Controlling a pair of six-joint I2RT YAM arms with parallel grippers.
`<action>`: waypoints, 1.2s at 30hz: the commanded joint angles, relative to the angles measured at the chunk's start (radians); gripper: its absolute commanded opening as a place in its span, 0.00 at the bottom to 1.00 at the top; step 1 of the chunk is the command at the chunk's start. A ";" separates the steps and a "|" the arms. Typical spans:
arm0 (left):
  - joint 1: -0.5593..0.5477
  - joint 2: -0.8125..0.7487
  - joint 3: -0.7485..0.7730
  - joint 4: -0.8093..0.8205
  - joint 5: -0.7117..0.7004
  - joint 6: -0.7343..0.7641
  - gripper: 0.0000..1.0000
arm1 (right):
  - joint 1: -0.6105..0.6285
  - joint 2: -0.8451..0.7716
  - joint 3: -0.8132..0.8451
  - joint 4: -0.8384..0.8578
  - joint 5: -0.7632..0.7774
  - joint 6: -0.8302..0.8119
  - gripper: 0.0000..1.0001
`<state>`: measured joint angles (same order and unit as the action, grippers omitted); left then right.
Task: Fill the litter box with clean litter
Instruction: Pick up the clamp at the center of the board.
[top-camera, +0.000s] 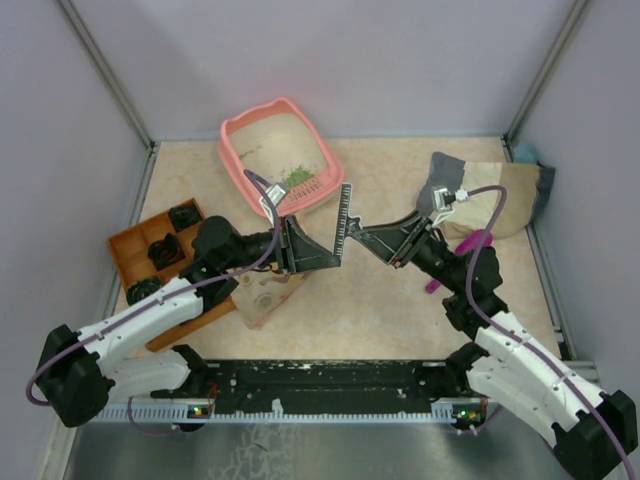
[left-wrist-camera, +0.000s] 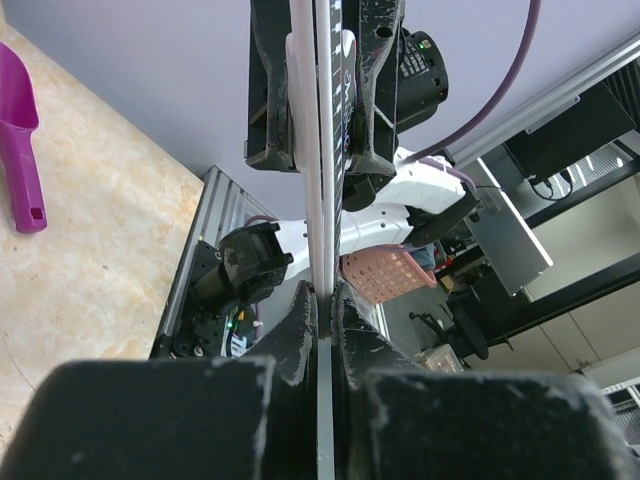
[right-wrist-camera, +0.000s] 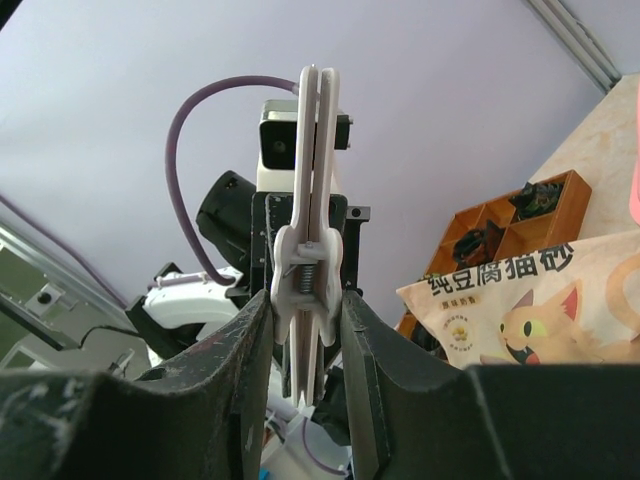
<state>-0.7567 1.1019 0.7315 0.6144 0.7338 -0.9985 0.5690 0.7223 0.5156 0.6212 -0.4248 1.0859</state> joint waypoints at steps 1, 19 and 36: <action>-0.001 0.003 0.003 0.051 0.035 -0.008 0.00 | 0.012 0.014 0.023 0.068 -0.014 0.005 0.31; 0.000 -0.165 0.155 -0.655 -0.325 0.490 0.66 | 0.012 -0.095 0.057 -0.296 0.120 -0.308 0.00; 0.208 -0.035 0.371 -1.239 -0.683 0.872 0.63 | 0.012 -0.193 0.254 -0.771 0.116 -0.802 0.00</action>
<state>-0.6685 1.0435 1.0695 -0.5053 0.0738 -0.1993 0.5697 0.5400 0.7021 -0.0887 -0.2974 0.3817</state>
